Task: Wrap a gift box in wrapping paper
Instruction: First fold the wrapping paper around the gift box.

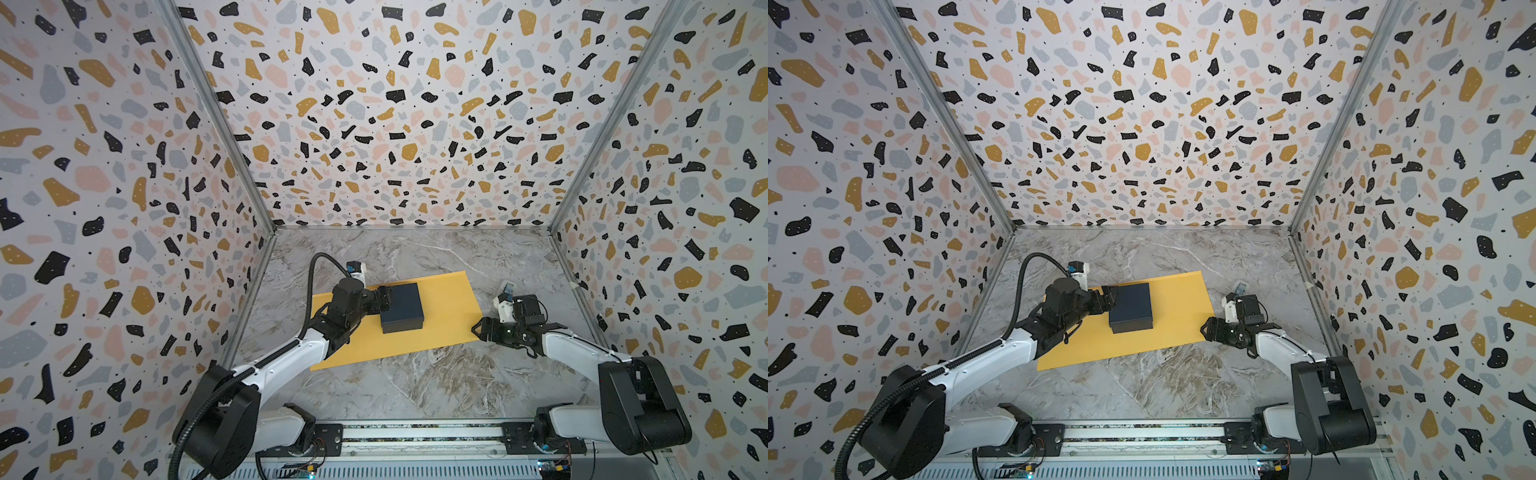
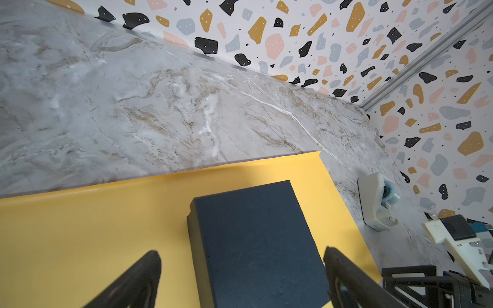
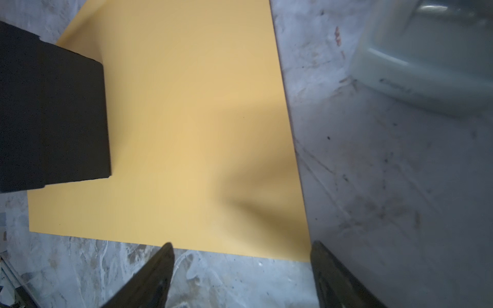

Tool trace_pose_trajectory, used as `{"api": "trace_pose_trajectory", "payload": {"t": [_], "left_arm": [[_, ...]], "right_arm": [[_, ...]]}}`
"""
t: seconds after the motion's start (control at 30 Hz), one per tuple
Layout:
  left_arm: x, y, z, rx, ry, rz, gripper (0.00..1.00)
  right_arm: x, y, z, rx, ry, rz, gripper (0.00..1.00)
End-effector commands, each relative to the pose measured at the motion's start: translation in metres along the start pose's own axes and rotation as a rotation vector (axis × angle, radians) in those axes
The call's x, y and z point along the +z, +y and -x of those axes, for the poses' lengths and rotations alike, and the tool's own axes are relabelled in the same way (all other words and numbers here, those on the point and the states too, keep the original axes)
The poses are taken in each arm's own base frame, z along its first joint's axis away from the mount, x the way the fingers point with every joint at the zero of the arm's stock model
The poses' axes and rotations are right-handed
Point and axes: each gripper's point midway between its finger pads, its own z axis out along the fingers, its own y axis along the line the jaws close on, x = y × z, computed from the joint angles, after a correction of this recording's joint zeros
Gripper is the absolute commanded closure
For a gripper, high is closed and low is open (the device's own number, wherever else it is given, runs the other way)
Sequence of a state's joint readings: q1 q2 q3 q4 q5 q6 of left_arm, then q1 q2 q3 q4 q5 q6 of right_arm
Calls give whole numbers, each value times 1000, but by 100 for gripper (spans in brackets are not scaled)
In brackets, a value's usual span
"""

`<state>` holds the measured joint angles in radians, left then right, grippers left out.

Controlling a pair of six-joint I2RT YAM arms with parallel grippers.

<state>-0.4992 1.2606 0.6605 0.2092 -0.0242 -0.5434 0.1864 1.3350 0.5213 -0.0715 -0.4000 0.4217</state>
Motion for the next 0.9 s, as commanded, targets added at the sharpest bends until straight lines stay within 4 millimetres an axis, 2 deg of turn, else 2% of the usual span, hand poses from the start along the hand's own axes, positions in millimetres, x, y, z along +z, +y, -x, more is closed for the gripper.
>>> {"api": "trace_pose_trajectory", "payload": {"t": [0.0, 0.2, 0.37, 0.7, 0.87], "left_arm": [[-4, -3, 5, 4, -30, -23, 5], [-7, -5, 7, 16, -36, -30, 5], [-7, -5, 7, 28, -32, -29, 5], [-13, -1, 6, 43, -41, -14, 5], [-15, -1, 7, 44, -44, -12, 5]], "right_arm": [[7, -2, -15, 31, 54, 12, 20], [8, 17, -8, 53, 43, 120, 25], [5, 33, 7, 43, -24, 233, 25], [-8, 56, 47, -55, -175, 404, 21], [-14, 67, 55, -115, -223, 458, 20]]}}
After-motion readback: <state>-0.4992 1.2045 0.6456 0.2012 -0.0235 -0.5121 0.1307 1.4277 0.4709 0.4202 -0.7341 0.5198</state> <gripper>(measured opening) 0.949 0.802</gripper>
